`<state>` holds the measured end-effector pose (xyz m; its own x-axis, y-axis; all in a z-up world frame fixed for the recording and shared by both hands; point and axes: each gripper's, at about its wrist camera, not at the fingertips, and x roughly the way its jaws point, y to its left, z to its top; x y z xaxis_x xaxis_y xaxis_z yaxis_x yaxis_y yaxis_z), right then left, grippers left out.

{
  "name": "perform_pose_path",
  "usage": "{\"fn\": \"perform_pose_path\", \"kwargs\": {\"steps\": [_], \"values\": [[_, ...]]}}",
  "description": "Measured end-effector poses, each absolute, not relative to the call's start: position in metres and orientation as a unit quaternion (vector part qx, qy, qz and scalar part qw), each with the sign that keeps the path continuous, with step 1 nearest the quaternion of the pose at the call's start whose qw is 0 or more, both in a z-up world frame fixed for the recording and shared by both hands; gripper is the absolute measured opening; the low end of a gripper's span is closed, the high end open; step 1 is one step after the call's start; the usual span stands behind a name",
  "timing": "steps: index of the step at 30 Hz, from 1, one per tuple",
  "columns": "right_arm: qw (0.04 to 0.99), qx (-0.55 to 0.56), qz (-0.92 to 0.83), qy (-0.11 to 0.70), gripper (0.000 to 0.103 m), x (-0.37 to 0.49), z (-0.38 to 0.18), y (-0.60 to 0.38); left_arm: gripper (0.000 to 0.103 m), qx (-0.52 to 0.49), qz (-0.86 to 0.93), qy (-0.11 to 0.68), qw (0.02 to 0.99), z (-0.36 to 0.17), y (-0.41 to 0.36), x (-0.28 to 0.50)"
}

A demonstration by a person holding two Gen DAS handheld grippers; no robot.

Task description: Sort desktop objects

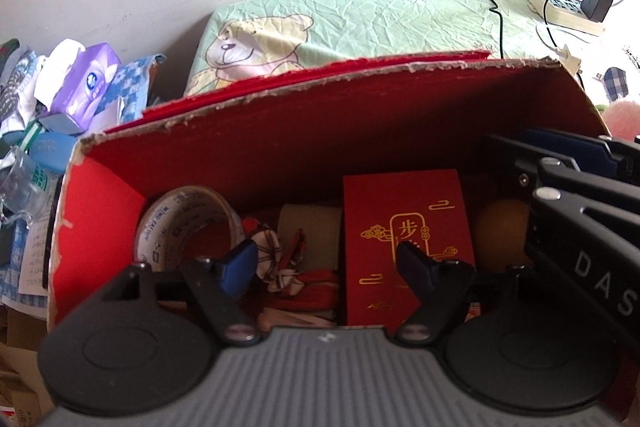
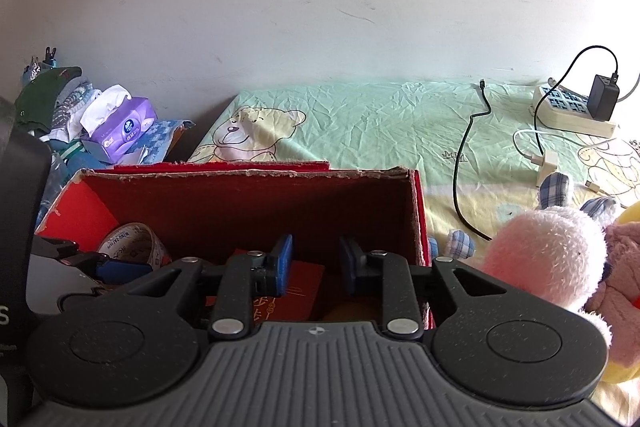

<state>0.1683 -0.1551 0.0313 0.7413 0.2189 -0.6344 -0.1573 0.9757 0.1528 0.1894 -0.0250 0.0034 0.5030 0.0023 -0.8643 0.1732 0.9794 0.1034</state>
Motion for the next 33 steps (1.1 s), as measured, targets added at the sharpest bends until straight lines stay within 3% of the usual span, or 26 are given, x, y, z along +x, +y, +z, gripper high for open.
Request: {"fn": "perform_pose_path", "kwargs": {"steps": [33], "values": [[0.937,0.096,0.094,0.322,0.026,0.161,0.034,-0.166,0.080,0.095,-0.018,0.497,0.863,0.001,-0.027,0.191]]}}
